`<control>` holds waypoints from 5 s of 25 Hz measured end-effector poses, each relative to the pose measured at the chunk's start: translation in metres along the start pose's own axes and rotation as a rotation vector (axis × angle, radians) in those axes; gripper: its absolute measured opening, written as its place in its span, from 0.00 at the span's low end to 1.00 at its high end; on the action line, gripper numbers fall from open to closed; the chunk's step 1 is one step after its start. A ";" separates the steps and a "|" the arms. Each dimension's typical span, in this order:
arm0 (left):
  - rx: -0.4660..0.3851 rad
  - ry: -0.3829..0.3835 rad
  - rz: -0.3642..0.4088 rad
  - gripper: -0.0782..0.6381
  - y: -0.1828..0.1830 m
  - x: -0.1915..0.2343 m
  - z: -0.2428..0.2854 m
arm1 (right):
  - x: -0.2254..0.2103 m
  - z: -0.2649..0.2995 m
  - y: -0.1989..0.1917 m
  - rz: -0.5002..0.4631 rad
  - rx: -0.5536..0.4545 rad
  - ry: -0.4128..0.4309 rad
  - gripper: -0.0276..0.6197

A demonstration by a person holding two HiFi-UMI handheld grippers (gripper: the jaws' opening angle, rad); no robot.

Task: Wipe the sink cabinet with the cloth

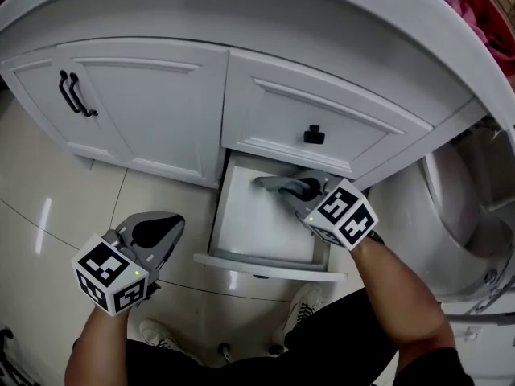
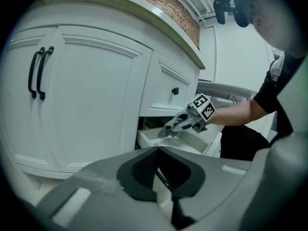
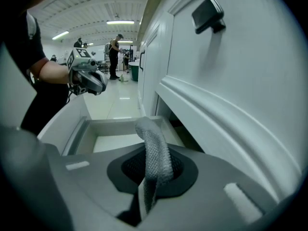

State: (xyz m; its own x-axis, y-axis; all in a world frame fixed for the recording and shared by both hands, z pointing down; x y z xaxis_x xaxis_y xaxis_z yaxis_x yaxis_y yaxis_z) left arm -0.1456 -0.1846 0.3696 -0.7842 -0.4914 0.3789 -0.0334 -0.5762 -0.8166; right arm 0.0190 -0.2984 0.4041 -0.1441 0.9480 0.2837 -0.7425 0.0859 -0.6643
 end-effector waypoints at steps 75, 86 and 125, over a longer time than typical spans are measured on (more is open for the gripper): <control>-0.063 -0.044 -0.061 0.11 0.017 -0.005 0.012 | 0.092 -0.068 -0.039 -0.128 -0.006 0.325 0.08; -0.085 -0.066 -0.049 0.11 0.021 -0.014 0.008 | 0.096 -0.086 -0.063 -0.091 0.056 0.276 0.08; -0.121 -0.215 0.041 0.11 0.022 -0.120 -0.039 | 0.154 -0.235 0.041 0.552 -0.537 -0.255 0.08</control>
State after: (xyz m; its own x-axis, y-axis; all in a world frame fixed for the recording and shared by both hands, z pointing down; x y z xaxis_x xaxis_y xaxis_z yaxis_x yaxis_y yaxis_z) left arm -0.0761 -0.1131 0.2889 -0.6368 -0.6480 0.4178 -0.0884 -0.4769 -0.8745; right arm 0.1201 -0.0768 0.2585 -0.5907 0.8033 -0.0760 -0.1148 -0.1769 -0.9775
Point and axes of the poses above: the fingertips, and each gripper's own axes: z forward along the fingers, x to its left, y out of its top, the point moved 1 cm from there along -z, backward along the fingers, and after that the axes turned 12 degrees about -z, right-handed, at the moved point
